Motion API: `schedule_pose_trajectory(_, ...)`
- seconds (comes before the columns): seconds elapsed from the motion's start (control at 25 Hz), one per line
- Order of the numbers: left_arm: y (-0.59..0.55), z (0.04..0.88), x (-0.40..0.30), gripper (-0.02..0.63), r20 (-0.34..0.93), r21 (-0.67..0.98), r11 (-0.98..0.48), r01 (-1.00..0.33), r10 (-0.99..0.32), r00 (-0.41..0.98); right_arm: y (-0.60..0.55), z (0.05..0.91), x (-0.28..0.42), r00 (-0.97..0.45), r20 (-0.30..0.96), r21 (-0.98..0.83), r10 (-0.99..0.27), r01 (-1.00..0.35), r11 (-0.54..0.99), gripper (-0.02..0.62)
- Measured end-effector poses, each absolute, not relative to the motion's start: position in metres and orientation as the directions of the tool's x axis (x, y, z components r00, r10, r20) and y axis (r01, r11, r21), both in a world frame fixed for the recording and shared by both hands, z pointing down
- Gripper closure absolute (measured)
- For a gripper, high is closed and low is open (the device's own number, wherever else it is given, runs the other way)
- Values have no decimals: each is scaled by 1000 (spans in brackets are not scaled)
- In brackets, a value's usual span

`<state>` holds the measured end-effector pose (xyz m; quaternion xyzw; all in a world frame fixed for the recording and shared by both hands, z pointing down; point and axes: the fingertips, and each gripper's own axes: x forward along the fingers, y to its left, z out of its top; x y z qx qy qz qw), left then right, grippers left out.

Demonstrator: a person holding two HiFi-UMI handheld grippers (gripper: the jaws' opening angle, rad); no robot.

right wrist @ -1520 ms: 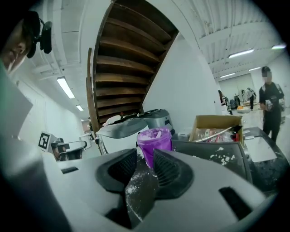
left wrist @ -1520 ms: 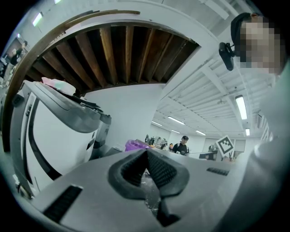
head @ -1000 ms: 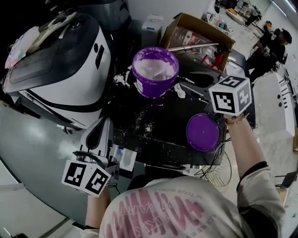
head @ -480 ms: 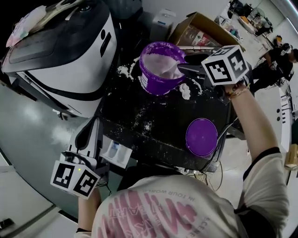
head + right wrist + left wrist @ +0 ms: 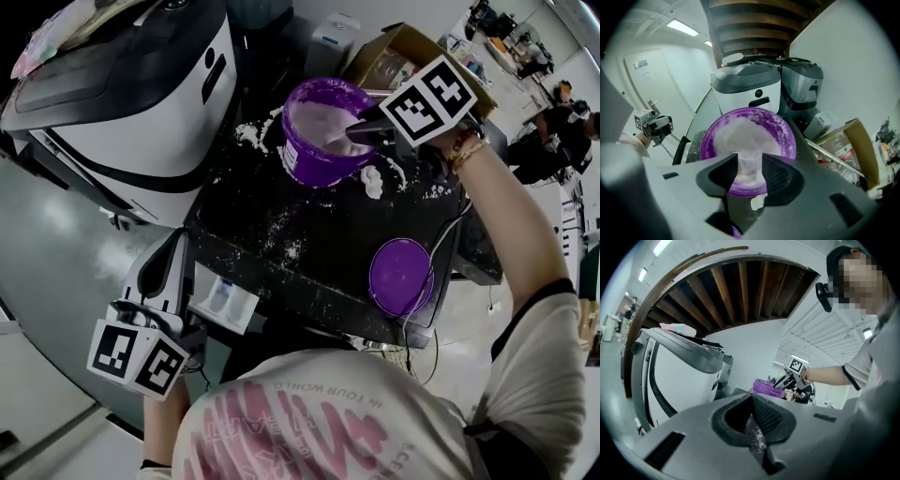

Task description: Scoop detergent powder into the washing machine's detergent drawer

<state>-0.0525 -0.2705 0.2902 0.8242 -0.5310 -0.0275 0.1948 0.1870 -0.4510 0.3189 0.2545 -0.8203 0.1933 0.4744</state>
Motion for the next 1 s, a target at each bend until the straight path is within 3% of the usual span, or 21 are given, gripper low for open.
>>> schedule_pose_trajectory(0.16, -270, 288, -53, 604, 164, 338, -364, -868, -885, 435, -449, 323, 182, -427, 882, -110, -198, -596, 795, 500)
schedule_pose_trajectory(0.6, -271, 287, -60, 604, 158, 340, -357, -870, -890, 428, -440, 319, 171, -448, 882, -165, -146, -584, 795, 586)
schedule_pose_trajectory(1.0, -269, 287, -65, 604, 153, 346, -350, -871, -895, 420, -476, 307, 174, -387, 875, -42, -290, -658, 752, 592)
